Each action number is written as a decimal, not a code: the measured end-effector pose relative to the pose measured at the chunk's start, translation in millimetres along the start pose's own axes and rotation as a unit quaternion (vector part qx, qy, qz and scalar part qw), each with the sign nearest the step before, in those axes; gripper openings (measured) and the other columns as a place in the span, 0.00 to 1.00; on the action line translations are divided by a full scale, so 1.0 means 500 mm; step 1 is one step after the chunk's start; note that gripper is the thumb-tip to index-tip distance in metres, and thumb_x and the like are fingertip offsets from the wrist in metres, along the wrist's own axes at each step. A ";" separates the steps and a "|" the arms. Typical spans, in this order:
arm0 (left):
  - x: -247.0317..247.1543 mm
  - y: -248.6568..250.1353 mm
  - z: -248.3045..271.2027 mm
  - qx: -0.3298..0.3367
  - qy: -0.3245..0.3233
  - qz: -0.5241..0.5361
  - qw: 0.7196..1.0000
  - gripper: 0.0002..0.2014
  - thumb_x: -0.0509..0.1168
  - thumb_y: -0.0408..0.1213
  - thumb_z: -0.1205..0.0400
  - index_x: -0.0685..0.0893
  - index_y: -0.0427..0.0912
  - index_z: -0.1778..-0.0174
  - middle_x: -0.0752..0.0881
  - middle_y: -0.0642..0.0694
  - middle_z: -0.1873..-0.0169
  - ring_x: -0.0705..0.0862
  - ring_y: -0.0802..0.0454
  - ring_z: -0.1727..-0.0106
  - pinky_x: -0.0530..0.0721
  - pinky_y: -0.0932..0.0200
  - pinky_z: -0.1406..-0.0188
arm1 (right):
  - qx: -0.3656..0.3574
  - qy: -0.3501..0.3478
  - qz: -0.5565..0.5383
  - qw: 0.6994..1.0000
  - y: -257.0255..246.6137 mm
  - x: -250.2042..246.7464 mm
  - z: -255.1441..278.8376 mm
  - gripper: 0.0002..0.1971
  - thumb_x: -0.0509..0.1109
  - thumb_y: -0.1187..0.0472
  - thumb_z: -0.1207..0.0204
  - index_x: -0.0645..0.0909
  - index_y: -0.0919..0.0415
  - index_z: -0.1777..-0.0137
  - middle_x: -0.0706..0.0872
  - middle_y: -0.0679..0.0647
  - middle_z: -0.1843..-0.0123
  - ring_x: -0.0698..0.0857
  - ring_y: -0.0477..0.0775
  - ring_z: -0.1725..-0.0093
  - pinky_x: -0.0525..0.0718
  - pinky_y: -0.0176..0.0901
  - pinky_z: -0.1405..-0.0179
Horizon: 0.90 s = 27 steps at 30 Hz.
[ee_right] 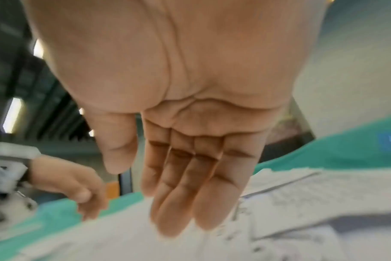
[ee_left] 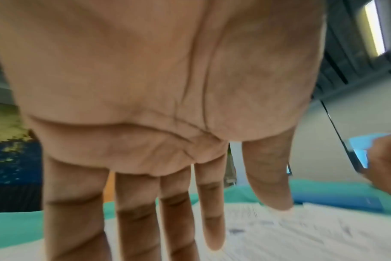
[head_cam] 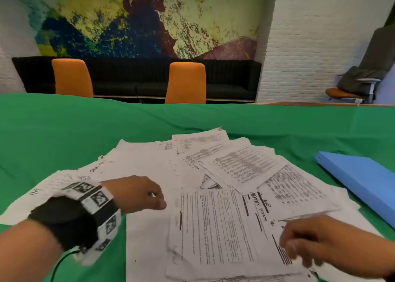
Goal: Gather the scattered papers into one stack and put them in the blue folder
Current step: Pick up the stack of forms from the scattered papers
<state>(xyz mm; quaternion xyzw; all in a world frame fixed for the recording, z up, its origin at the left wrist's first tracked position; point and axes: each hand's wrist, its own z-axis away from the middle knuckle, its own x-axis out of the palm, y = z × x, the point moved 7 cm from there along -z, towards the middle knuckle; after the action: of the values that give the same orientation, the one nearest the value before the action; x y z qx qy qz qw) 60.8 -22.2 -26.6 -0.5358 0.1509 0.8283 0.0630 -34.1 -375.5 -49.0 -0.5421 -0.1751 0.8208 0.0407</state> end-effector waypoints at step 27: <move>-0.025 0.016 -0.058 0.078 0.062 0.596 0.797 0.40 0.88 0.51 0.45 0.87 0.37 0.39 0.90 0.33 0.41 0.90 0.30 0.43 0.86 0.32 0.41 | 0.012 0.107 -0.455 0.884 -0.002 -0.001 -0.073 0.33 0.77 0.38 0.29 0.77 0.47 0.26 0.94 0.47 0.42 0.94 0.54 0.46 0.91 0.60 0.43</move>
<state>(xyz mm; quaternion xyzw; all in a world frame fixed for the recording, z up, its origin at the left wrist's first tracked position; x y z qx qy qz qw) 89.3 -38.3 -24.7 -0.3835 0.5080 0.6525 -0.4112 -1.1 -365.7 -61.2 -0.4864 -0.3873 0.6512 0.4352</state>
